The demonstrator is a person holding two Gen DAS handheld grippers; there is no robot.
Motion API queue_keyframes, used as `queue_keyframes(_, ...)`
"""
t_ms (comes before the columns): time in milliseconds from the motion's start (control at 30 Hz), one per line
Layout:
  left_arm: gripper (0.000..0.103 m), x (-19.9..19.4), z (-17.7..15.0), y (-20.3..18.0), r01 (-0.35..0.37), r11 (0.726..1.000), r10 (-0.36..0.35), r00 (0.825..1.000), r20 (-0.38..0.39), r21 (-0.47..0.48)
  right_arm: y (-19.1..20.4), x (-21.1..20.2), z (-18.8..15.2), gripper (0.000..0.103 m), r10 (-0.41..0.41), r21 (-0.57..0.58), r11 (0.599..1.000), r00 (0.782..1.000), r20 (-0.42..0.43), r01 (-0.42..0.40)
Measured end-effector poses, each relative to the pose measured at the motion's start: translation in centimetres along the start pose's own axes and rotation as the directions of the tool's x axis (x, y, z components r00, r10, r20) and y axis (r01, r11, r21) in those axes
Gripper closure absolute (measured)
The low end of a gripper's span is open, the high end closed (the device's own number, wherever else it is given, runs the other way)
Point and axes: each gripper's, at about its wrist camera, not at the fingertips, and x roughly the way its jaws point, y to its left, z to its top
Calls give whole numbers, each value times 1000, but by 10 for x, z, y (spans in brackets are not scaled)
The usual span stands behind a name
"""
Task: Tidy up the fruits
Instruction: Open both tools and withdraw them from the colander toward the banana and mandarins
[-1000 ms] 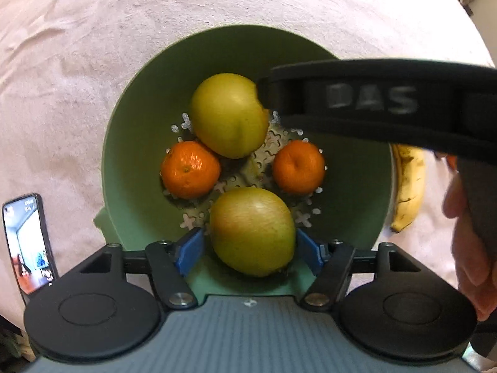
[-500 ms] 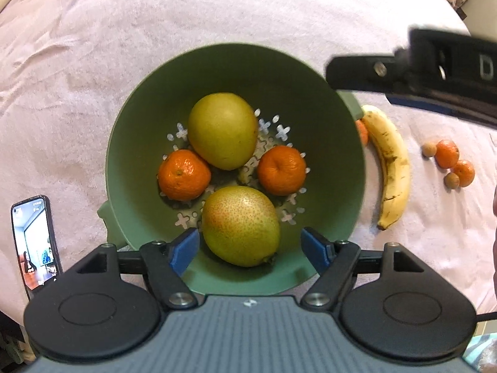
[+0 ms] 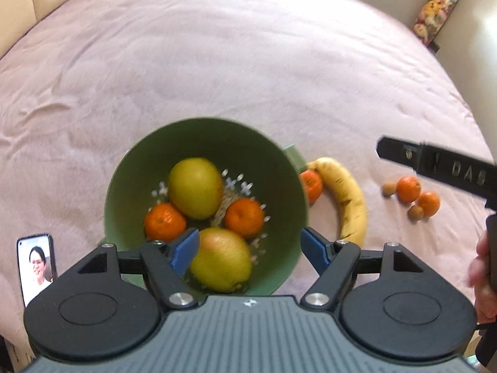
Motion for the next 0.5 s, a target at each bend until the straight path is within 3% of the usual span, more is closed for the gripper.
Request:
queue_keyframes(267, 23, -6, -6, -28, 57, 997, -60, 997, 56, 59, -38, -18, -17, 33, -61, 21, 998, 998, 12, 61)
queue_keyframes(500, 32, -14, -16, -57, 151, 978, -170, 977, 128, 147, -70, -39, -46, 34, -110, 15, 994, 994, 27, 109)
